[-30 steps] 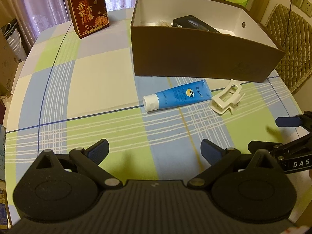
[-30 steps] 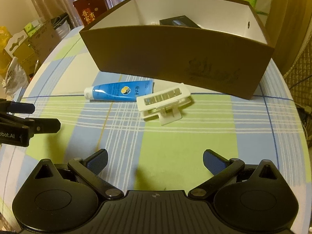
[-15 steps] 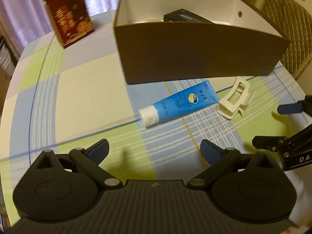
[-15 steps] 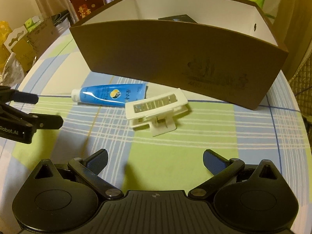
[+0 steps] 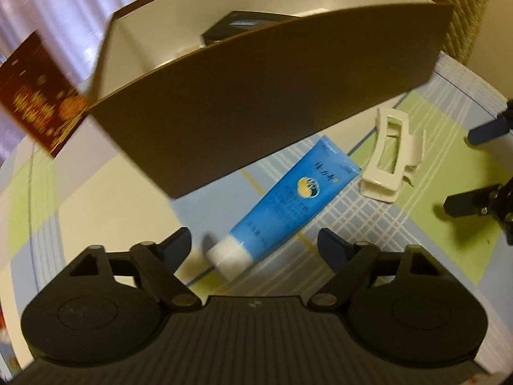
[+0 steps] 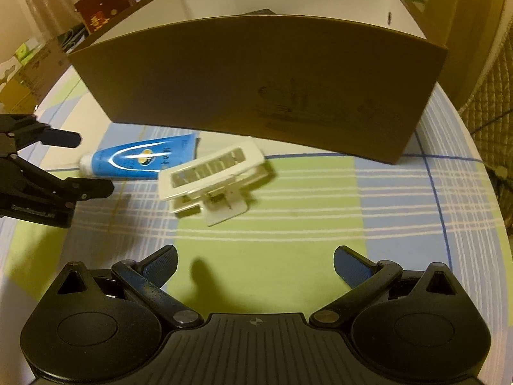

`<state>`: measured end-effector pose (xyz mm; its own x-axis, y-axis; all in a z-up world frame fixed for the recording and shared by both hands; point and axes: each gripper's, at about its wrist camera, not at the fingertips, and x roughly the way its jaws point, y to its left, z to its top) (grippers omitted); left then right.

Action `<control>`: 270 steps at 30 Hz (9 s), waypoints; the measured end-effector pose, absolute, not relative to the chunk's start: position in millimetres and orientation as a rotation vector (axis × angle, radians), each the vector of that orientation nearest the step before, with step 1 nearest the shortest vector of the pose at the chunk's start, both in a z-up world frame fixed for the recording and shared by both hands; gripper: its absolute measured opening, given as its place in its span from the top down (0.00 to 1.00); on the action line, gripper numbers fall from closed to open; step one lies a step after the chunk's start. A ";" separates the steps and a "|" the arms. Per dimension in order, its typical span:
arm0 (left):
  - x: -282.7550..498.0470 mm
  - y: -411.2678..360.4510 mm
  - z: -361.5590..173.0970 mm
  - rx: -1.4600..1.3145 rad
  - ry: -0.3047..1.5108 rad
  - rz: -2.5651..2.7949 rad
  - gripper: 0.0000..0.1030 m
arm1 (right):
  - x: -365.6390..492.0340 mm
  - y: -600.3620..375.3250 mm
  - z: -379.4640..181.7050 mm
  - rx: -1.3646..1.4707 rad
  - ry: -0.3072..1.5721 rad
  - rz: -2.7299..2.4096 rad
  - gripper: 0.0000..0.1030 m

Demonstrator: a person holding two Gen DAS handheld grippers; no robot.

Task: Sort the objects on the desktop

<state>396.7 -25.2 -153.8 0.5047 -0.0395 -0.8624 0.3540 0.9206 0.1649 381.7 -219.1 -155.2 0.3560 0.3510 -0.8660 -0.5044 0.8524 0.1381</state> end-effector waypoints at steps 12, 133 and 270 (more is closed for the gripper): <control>386.5 -15.4 -158.1 0.292 1.043 -0.311 0.67 | 379.2 -224.5 -155.9 -0.146 1.058 0.564 0.02; 296.6 -11.5 -74.2 -0.081 0.971 -0.111 0.71 | 326.9 -220.9 -97.3 -0.244 0.886 0.710 0.18; 227.2 -44.0 32.0 0.008 0.690 0.177 0.01 | 271.3 -245.7 0.8 -0.136 0.685 0.492 0.02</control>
<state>227.2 -44.0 32.0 0.7567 0.1656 -0.6324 -0.1601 0.9849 0.0663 271.3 -245.7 0.8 0.6653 0.3906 -0.6363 -0.4782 0.8774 0.0386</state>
